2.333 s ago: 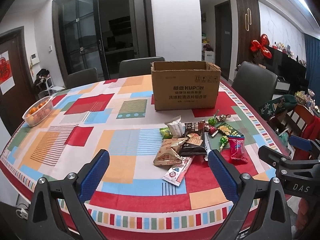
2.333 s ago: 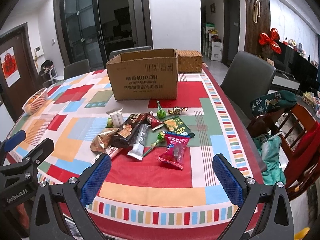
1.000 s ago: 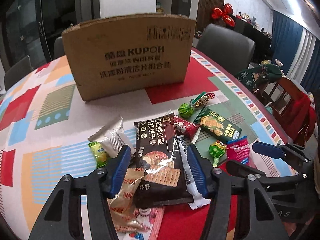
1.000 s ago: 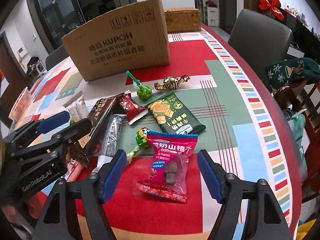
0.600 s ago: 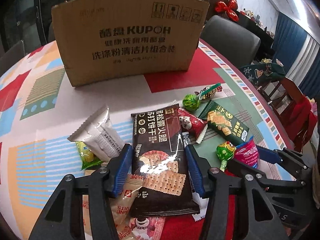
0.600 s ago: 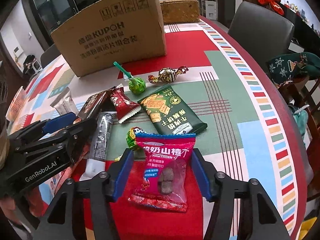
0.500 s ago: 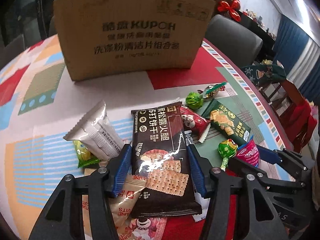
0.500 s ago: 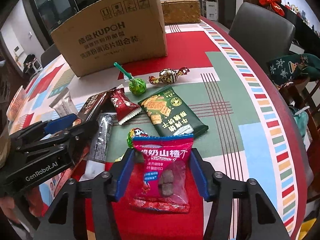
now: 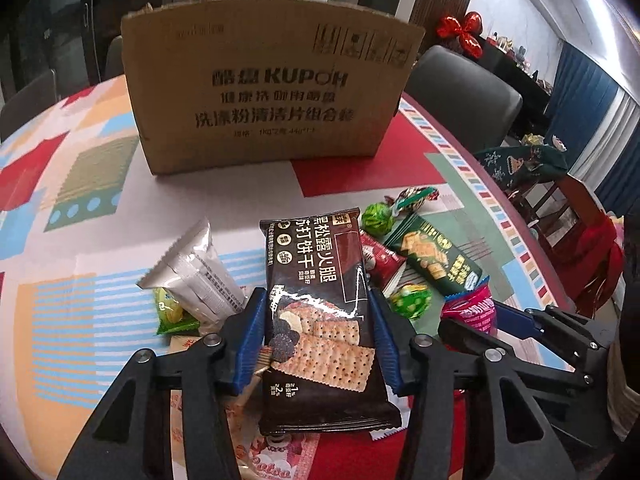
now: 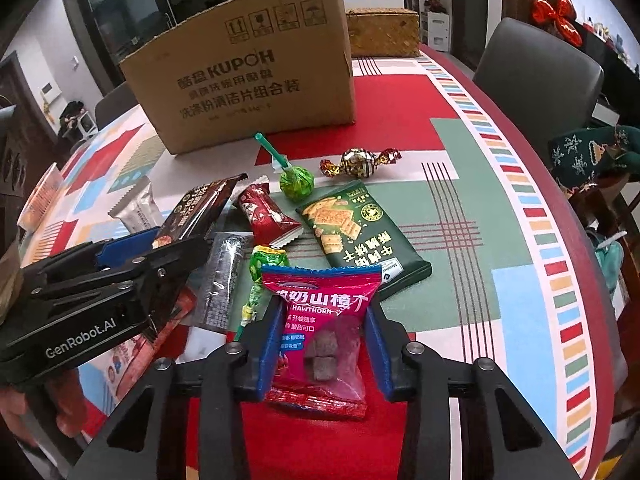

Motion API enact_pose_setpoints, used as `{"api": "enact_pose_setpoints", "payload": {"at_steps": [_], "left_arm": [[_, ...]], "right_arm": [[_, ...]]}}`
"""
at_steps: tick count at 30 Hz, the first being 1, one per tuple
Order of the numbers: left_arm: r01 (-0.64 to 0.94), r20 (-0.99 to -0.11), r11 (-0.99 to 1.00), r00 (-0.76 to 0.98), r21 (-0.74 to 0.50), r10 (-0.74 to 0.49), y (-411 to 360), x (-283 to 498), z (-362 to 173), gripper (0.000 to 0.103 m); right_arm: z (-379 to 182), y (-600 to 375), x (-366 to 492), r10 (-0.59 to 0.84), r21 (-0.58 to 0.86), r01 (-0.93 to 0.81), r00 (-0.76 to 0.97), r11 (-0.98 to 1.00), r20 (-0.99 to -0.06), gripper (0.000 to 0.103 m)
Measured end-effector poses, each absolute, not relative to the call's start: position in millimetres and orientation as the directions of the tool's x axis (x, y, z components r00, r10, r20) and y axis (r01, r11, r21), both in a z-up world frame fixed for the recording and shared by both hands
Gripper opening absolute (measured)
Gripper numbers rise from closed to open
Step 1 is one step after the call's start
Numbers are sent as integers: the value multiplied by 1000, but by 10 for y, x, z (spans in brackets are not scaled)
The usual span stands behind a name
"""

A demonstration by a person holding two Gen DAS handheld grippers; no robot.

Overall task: Organize snacks
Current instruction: 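Carry both packs over the cardboard box and open both tools to drop them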

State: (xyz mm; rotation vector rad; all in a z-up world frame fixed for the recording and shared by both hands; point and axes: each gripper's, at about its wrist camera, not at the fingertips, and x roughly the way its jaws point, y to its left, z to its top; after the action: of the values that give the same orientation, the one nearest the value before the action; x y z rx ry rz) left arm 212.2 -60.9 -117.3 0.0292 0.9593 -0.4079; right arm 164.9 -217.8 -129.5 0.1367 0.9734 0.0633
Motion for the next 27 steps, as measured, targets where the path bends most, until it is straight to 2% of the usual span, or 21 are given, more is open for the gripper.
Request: {"api": "enact_pose_setpoints", "payload": {"at_steps": [15,27], "left_arm": [[334,-742,938,604,-94,-289,-586,1857,-657,49],[301,-645,953,719,-43,-257,-460,1991,26,49]], "right_arm": [[-811,-2147,1513,140,133,-61,655,989,-743,39],[-160,-2061,1594,150,105,-108,768,989,-623,39]]}}
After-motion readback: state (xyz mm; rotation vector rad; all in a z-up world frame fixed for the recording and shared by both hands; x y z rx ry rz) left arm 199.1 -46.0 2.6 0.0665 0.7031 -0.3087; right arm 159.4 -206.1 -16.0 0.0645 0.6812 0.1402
